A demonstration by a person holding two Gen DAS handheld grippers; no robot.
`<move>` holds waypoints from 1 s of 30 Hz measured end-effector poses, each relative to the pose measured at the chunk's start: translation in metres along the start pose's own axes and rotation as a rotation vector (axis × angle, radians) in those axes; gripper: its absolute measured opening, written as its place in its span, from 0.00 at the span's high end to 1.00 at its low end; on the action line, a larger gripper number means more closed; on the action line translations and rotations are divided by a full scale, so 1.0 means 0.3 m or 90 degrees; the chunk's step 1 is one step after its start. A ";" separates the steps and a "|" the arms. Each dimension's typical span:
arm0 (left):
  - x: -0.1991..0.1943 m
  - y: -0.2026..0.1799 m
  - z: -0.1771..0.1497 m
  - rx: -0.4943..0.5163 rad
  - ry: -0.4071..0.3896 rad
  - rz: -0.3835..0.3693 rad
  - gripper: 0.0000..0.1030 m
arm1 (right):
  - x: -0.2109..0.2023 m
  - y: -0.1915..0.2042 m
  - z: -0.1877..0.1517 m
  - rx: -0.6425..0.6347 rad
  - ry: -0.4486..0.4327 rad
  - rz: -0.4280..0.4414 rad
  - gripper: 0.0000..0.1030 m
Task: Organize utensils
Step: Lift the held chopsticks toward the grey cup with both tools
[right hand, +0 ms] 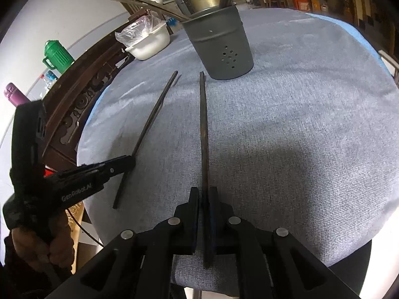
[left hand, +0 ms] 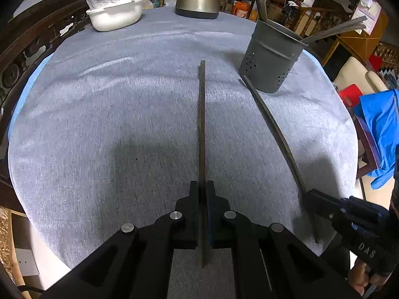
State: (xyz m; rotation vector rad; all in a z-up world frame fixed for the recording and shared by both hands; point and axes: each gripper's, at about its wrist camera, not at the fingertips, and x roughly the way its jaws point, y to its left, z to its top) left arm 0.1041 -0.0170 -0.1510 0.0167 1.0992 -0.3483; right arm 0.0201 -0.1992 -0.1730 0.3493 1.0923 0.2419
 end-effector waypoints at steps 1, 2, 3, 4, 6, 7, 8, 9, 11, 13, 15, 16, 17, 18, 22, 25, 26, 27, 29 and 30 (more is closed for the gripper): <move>-0.003 0.000 -0.006 0.002 0.000 -0.001 0.95 | 0.001 -0.001 0.000 0.001 0.000 0.001 0.90; -0.005 0.000 -0.012 0.003 0.001 -0.003 0.95 | 0.001 -0.001 0.000 0.002 -0.001 0.001 0.90; -0.010 0.001 -0.017 0.003 0.003 -0.005 0.95 | 0.002 0.001 0.001 0.001 -0.001 0.000 0.90; -0.014 0.001 -0.021 0.002 0.005 -0.008 0.95 | 0.002 0.002 0.000 0.000 -0.002 -0.001 0.90; -0.021 0.005 -0.035 0.002 0.011 -0.014 0.95 | 0.002 0.004 0.000 -0.002 -0.002 -0.002 0.90; -0.024 0.006 -0.039 0.003 0.013 -0.016 0.95 | 0.000 0.005 -0.001 -0.002 -0.002 -0.003 0.90; -0.027 0.007 -0.046 0.004 0.016 -0.018 0.95 | 0.000 0.005 -0.001 -0.002 -0.001 -0.003 0.90; -0.031 0.009 -0.053 0.006 0.019 -0.022 0.95 | 0.001 0.006 0.000 -0.002 -0.001 -0.003 0.90; -0.036 0.011 -0.063 0.007 0.024 -0.030 0.95 | 0.001 0.007 0.000 -0.002 0.000 -0.004 0.90; -0.040 0.016 -0.068 0.004 0.030 -0.043 0.94 | 0.000 0.008 0.000 -0.003 0.003 -0.005 0.90; -0.041 0.022 -0.067 -0.001 0.034 -0.055 0.91 | 0.001 0.008 0.006 -0.002 0.011 -0.003 0.90; -0.041 0.024 -0.065 -0.005 0.036 -0.058 0.90 | 0.002 0.006 0.009 -0.001 0.014 -0.002 0.90; -0.044 0.029 -0.062 -0.010 0.035 -0.060 0.83 | 0.002 0.004 0.013 0.001 0.019 0.000 0.89; -0.048 0.036 -0.057 -0.016 0.033 -0.062 0.75 | 0.000 0.001 0.018 0.004 0.020 0.000 0.89; -0.072 0.058 -0.020 -0.025 0.010 -0.063 0.73 | -0.015 -0.005 0.049 -0.001 0.007 -0.011 0.89; -0.081 0.069 0.020 -0.020 -0.005 -0.053 0.72 | -0.020 0.004 0.094 -0.013 -0.005 -0.017 0.89; -0.083 0.070 0.035 -0.018 -0.009 -0.049 0.72 | -0.019 0.012 0.115 -0.020 -0.012 -0.019 0.89; -0.081 0.070 0.053 -0.014 -0.013 -0.045 0.72 | -0.016 0.017 0.131 -0.026 -0.016 -0.021 0.89; -0.072 0.072 0.080 -0.010 -0.018 -0.043 0.72 | 0.001 0.029 0.174 -0.038 -0.022 -0.024 0.89; -0.061 0.070 0.099 -0.006 -0.018 -0.043 0.71 | 0.015 0.032 0.192 -0.044 -0.021 -0.027 0.89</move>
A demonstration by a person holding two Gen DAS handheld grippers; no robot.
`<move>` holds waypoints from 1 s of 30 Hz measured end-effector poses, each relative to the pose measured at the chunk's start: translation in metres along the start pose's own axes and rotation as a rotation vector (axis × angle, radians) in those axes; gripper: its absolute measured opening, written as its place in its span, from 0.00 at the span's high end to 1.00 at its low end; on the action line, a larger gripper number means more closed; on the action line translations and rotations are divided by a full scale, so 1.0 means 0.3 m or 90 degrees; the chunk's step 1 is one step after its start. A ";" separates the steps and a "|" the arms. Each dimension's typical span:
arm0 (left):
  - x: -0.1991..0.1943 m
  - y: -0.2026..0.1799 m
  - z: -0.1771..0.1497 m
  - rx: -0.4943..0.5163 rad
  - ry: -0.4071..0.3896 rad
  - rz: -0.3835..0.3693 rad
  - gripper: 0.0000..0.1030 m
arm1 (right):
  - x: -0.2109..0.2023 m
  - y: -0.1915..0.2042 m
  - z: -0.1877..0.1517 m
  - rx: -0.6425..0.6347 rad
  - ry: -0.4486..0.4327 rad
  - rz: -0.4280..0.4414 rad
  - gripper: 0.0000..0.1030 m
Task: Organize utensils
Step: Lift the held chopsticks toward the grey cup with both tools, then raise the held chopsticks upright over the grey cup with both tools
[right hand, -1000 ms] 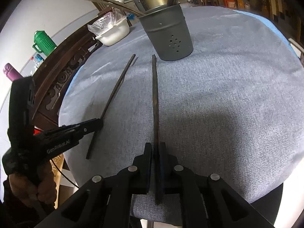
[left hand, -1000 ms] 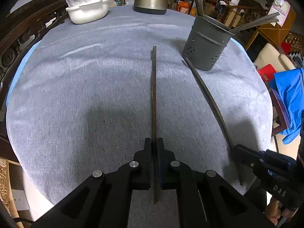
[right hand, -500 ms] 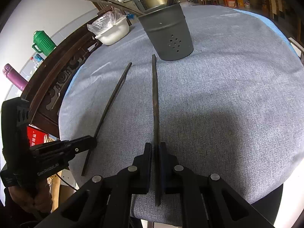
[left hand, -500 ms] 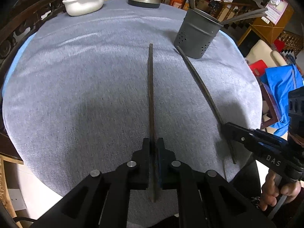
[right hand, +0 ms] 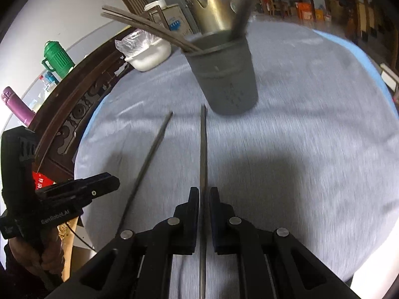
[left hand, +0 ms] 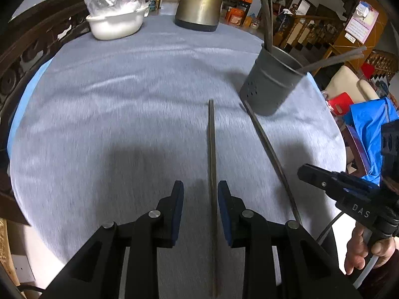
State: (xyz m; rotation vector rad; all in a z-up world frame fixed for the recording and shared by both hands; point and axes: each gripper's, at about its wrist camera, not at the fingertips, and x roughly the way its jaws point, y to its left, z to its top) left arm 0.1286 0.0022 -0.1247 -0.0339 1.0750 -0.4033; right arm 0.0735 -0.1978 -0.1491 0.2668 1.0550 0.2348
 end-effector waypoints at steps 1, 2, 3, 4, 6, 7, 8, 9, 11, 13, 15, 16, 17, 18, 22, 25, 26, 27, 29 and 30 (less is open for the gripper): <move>0.009 -0.004 0.009 0.001 0.003 0.000 0.71 | 0.017 0.003 0.017 -0.004 0.003 -0.005 0.89; 0.024 -0.006 0.024 0.001 0.007 -0.002 0.71 | 0.032 0.004 0.028 -0.005 0.006 -0.006 0.89; 0.036 -0.011 0.036 0.000 0.009 -0.009 0.71 | 0.055 0.003 0.045 -0.004 0.011 -0.006 0.89; 0.043 -0.016 0.044 0.001 0.012 -0.014 0.71 | 0.070 0.003 0.055 -0.002 0.014 -0.007 0.89; 0.067 -0.030 0.060 0.004 0.020 -0.023 0.71 | 0.099 0.005 0.071 -0.002 0.022 -0.009 0.89; 0.073 -0.035 0.063 0.006 0.022 -0.029 0.71 | 0.113 0.007 0.077 -0.005 0.026 -0.010 0.89; 0.082 -0.043 0.069 0.008 0.024 -0.036 0.71 | 0.127 0.010 0.080 -0.008 0.032 -0.015 0.89; 0.093 -0.049 0.074 0.010 0.028 -0.040 0.71 | 0.137 0.009 0.080 -0.008 0.036 -0.019 0.89; 0.109 -0.059 0.079 0.012 0.032 -0.048 0.71 | 0.147 0.006 0.076 -0.007 0.038 -0.019 0.89; 0.126 -0.061 0.084 0.010 0.038 -0.053 0.72 | 0.152 0.013 0.071 -0.022 0.031 -0.025 0.89; 0.144 -0.056 0.085 0.003 0.046 -0.057 0.83 | 0.157 0.027 0.071 -0.041 0.030 -0.036 0.90; 0.152 -0.052 0.085 -0.003 0.050 -0.059 0.86 | 0.157 0.030 0.069 -0.047 0.028 -0.040 0.90; 0.152 -0.049 0.086 -0.006 0.046 -0.059 0.89 | 0.157 0.031 0.067 -0.049 0.026 -0.042 0.90; 0.153 -0.045 0.087 -0.008 0.046 -0.058 0.92 | 0.156 0.030 0.064 -0.049 0.024 -0.042 0.91; 0.148 -0.032 0.078 -0.025 0.044 -0.065 0.94 | 0.147 0.019 0.053 -0.033 0.026 -0.032 0.91; 0.136 -0.027 0.063 -0.030 0.048 -0.065 0.94 | 0.134 0.015 0.038 -0.027 0.033 -0.026 0.91; 0.133 -0.025 0.059 -0.030 0.049 -0.064 0.94 | 0.126 0.013 0.029 -0.026 0.036 -0.024 0.91; 0.127 -0.024 0.050 -0.030 0.052 -0.064 0.94 | 0.119 0.010 0.021 -0.024 0.039 -0.021 0.91; 0.118 -0.022 0.038 -0.031 0.059 -0.064 0.94 | 0.102 0.003 0.003 -0.016 0.049 -0.013 0.91; 0.113 -0.021 0.033 -0.032 0.063 -0.064 0.94 | 0.096 0.001 -0.004 -0.015 0.054 -0.011 0.91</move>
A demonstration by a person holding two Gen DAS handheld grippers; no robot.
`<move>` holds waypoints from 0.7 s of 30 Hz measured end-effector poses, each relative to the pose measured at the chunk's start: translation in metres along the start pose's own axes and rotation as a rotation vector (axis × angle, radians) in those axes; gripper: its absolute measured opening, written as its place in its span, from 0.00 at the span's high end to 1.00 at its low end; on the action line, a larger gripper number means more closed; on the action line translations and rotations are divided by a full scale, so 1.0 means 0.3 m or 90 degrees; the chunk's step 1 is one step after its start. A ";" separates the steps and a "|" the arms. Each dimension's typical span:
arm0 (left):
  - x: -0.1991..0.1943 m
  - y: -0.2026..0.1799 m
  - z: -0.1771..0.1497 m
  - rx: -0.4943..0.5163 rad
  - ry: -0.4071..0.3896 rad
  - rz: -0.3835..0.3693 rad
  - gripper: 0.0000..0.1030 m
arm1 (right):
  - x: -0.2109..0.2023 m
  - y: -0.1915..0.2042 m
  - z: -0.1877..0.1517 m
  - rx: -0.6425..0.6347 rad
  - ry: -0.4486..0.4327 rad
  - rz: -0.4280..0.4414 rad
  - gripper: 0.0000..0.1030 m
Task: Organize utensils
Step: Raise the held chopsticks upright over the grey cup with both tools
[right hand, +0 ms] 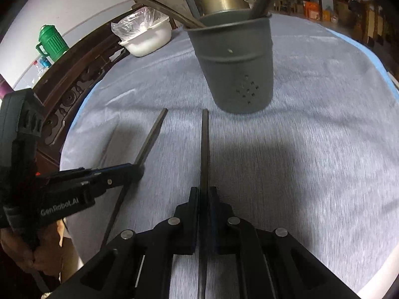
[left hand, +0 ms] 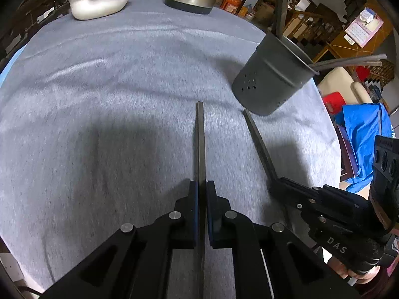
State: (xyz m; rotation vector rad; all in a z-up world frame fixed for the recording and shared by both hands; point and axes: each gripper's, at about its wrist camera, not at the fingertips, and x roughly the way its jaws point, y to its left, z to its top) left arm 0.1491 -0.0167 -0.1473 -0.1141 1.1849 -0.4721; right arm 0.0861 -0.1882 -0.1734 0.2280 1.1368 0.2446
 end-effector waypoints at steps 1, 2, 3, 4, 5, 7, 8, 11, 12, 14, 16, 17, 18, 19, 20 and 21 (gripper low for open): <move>0.007 0.014 0.007 0.000 0.003 0.000 0.94 | -0.003 0.000 -0.005 -0.002 0.005 0.001 0.91; 0.007 0.013 0.007 0.000 0.006 0.001 0.94 | -0.004 0.002 -0.007 -0.004 0.008 0.001 0.91; 0.008 0.015 0.012 -0.004 0.009 0.002 0.94 | -0.005 0.002 -0.003 -0.003 0.013 0.003 0.90; 0.008 0.011 0.016 -0.008 0.012 0.000 0.94 | 0.000 0.003 0.003 -0.001 0.018 0.003 0.90; 0.009 0.015 0.024 -0.012 0.014 -0.002 0.93 | 0.003 0.000 0.011 0.004 0.024 0.003 0.89; 0.006 0.013 0.037 -0.013 0.012 0.004 0.90 | 0.009 0.000 0.042 0.014 0.024 0.011 0.88; 0.006 0.014 0.046 -0.012 0.010 0.006 0.85 | 0.010 0.001 0.059 0.014 0.017 0.012 0.85; 0.015 0.021 0.080 -0.009 0.009 0.010 0.78 | 0.019 0.006 0.096 0.004 0.001 -0.003 0.72; 0.020 0.027 0.097 -0.009 0.009 0.010 0.78 | 0.029 0.007 0.111 0.003 -0.003 -0.007 0.66; 0.028 0.025 0.115 -0.010 0.008 0.010 0.78 | 0.046 0.006 0.134 0.002 -0.009 -0.011 0.64; 0.035 0.015 0.132 -0.006 0.006 0.011 0.78 | 0.055 0.013 0.153 -0.008 -0.022 -0.017 0.64; 0.037 0.011 0.138 -0.003 0.005 0.010 0.78 | 0.059 0.018 0.159 -0.017 -0.029 -0.022 0.64; 0.038 0.009 0.143 -0.001 0.004 0.009 0.78 | 0.068 0.028 0.165 -0.033 -0.034 -0.033 0.65; 0.041 0.006 0.147 0.000 0.004 0.008 0.78 | 0.077 0.033 0.170 -0.043 -0.034 -0.041 0.65; 0.045 0.003 0.150 0.003 0.004 0.007 0.78 | 0.088 0.035 0.174 -0.048 -0.033 -0.046 0.66; 0.052 -0.001 0.154 0.005 0.005 0.007 0.78 | 0.097 0.035 0.179 -0.048 -0.031 -0.046 0.71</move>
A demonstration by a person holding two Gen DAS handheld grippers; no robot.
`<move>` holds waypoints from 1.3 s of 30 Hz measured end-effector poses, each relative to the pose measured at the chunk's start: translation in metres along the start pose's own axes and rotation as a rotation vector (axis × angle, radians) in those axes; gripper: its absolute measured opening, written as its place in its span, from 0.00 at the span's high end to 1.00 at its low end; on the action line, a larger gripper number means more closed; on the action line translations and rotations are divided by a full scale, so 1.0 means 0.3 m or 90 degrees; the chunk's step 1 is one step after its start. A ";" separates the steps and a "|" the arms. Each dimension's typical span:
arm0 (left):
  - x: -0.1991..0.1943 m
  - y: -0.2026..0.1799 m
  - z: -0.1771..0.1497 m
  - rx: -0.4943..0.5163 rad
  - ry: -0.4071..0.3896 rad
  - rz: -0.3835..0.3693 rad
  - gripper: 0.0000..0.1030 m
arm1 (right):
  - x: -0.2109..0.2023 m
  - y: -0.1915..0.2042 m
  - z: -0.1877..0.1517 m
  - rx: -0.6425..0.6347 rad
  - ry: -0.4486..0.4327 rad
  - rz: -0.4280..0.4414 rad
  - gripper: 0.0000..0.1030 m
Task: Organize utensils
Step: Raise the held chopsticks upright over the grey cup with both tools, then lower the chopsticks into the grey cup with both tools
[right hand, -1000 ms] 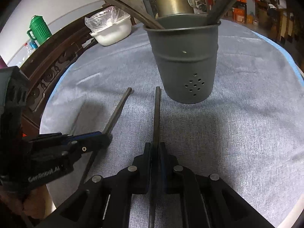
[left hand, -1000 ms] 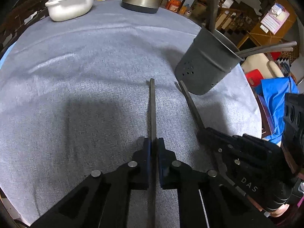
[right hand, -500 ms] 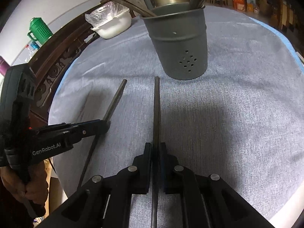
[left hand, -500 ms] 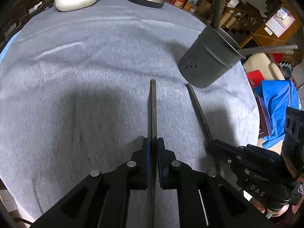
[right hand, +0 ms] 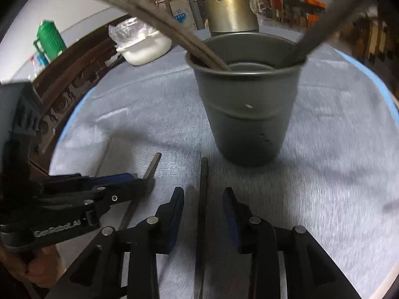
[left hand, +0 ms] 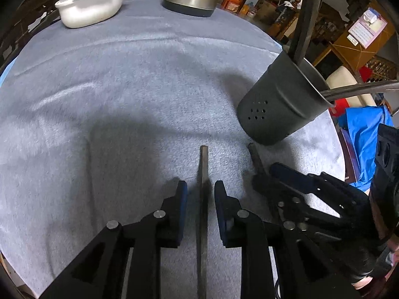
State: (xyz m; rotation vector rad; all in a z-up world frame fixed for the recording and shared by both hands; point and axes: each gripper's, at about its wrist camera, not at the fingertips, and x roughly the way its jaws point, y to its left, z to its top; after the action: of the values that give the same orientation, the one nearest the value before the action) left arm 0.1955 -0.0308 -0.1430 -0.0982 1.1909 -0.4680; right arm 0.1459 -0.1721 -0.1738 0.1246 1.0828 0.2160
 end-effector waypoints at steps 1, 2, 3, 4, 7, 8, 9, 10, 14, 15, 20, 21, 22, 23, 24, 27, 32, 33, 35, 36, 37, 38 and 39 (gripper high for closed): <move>0.005 -0.006 0.003 0.001 -0.002 0.001 0.78 | 0.009 0.000 0.002 -0.001 0.003 -0.001 0.75; 0.007 -0.010 0.005 0.004 -0.006 0.001 0.78 | 0.012 0.004 0.002 -0.010 -0.002 -0.012 0.82; 0.009 -0.013 0.007 0.007 -0.007 -0.001 0.78 | 0.012 0.005 -0.001 -0.019 -0.003 -0.018 0.89; 0.010 -0.013 0.009 0.009 -0.008 -0.003 0.79 | 0.014 0.005 -0.002 -0.025 -0.004 -0.022 0.91; 0.012 -0.005 0.009 0.011 -0.007 -0.002 0.93 | 0.006 -0.010 -0.001 -0.024 0.001 -0.013 0.93; 0.013 -0.004 0.008 0.011 -0.009 -0.002 0.93 | -0.002 -0.018 -0.003 -0.021 0.000 -0.010 0.94; 0.009 -0.003 0.006 0.011 -0.011 -0.002 0.94 | -0.014 -0.025 -0.003 -0.018 -0.006 -0.007 0.94; 0.012 -0.010 0.011 0.011 -0.014 -0.001 0.95 | -0.023 -0.030 -0.003 -0.015 -0.011 -0.002 0.94; -0.045 -0.018 0.005 0.008 -0.045 -0.003 0.95 | -0.094 -0.043 0.000 -0.001 -0.042 0.041 0.94; -0.067 -0.022 0.006 0.009 -0.056 -0.004 0.95 | -0.116 -0.041 0.003 -0.002 -0.054 0.048 0.94; -0.197 -0.043 0.020 0.014 -0.119 -0.005 0.95 | -0.236 -0.036 0.017 -0.005 -0.119 0.083 0.94; -0.238 -0.051 0.022 0.015 -0.140 -0.006 0.95 | -0.267 -0.035 0.020 -0.006 -0.137 0.089 0.94; -0.254 -0.059 0.034 0.016 -0.153 -0.006 0.95 | -0.287 -0.032 0.022 -0.007 -0.149 0.093 0.94; -0.284 -0.066 0.035 0.018 -0.170 -0.008 0.95 | -0.310 -0.028 0.024 -0.007 -0.163 0.096 0.94; -0.327 -0.077 0.035 0.022 -0.193 -0.011 0.95 | -0.338 -0.027 0.027 -0.007 -0.179 0.101 0.94; -0.404 -0.104 0.037 0.035 -0.239 -0.011 0.95 | -0.402 -0.010 0.042 -0.007 -0.220 0.109 0.94; -0.498 -0.140 0.029 0.055 -0.298 -0.002 0.95 | -0.490 0.011 0.055 -0.008 -0.275 0.115 0.94; -0.519 -0.145 0.023 0.054 -0.309 -0.004 0.95 | -0.499 0.020 0.057 -0.007 -0.286 0.116 0.94; -0.554 -0.158 0.018 0.054 -0.327 -0.009 0.95 | -0.527 0.017 0.052 -0.006 -0.302 0.118 0.94; -0.564 -0.158 0.018 0.054 -0.337 -0.012 0.95 | -0.537 0.009 0.048 -0.005 -0.306 0.118 0.94; -0.572 -0.160 0.019 0.055 -0.344 -0.013 0.95 | -0.543 0.003 0.045 -0.005 -0.306 0.118 0.94; -0.575 -0.163 0.018 0.055 -0.348 -0.013 0.95 | -0.546 0.002 0.042 -0.005 -0.307 0.117 0.94; -0.584 -0.164 0.018 0.056 -0.352 -0.013 0.95 | -0.545 -0.001 0.041 -0.005 -0.307 0.115 0.94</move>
State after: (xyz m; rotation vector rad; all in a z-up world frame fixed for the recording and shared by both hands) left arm 0.1352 -0.0059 0.0270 -0.1529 0.6271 -0.4722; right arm 0.0831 -0.2109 -0.0274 0.2542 0.5899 0.3327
